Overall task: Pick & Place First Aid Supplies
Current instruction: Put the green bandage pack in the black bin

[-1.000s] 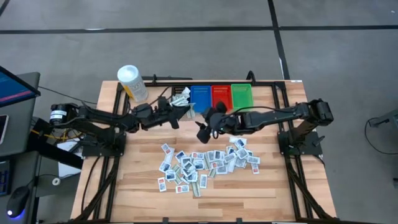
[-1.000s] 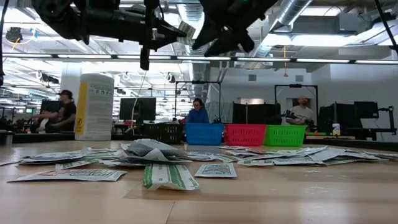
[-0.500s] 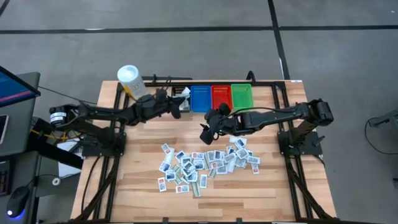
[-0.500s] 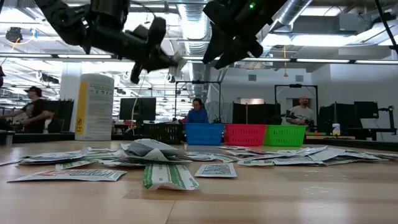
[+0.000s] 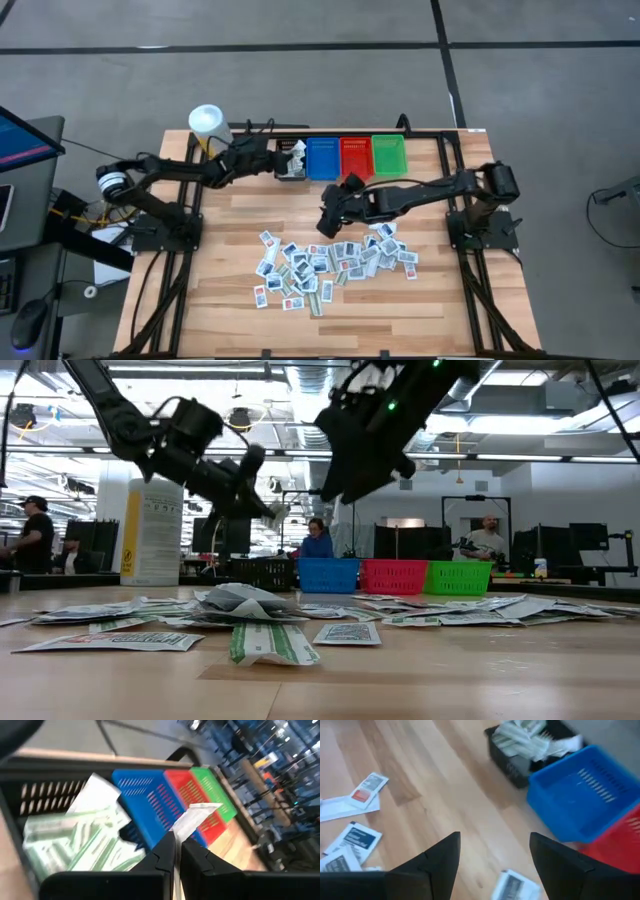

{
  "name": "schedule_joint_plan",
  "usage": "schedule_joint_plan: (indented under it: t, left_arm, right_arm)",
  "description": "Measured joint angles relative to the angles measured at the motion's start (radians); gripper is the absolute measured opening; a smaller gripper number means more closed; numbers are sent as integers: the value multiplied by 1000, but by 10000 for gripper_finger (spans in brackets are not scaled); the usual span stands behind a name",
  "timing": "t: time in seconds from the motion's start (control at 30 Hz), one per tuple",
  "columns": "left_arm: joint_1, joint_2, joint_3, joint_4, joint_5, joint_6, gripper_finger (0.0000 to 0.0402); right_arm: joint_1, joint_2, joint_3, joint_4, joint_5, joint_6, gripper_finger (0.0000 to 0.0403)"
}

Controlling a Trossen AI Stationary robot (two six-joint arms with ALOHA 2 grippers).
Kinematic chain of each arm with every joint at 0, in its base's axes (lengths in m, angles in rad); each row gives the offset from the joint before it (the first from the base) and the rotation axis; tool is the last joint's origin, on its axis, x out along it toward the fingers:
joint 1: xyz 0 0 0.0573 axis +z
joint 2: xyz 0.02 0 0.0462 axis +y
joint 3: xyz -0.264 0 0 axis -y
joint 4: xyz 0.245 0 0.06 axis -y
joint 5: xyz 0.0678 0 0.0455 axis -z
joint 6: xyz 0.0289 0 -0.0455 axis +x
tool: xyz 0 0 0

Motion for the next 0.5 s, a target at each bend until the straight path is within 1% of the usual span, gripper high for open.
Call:
schedule_joint_plan:
  t: [0.17, 0.27, 0.5]
  left_arm:
    - [23, 54, 0, 24, 7, -1, 13]
    - [31, 61, 0, 26, 7, -1, 18]
    - [42, 62, 0, 32, 7, 10, 51]
  right_arm:
    - [7, 48, 0, 0, -56, 33, 232]
    - [11, 57, -1, -4, -63, 33, 232]
    - [14, 47, 0, 2, -58, 33, 232]
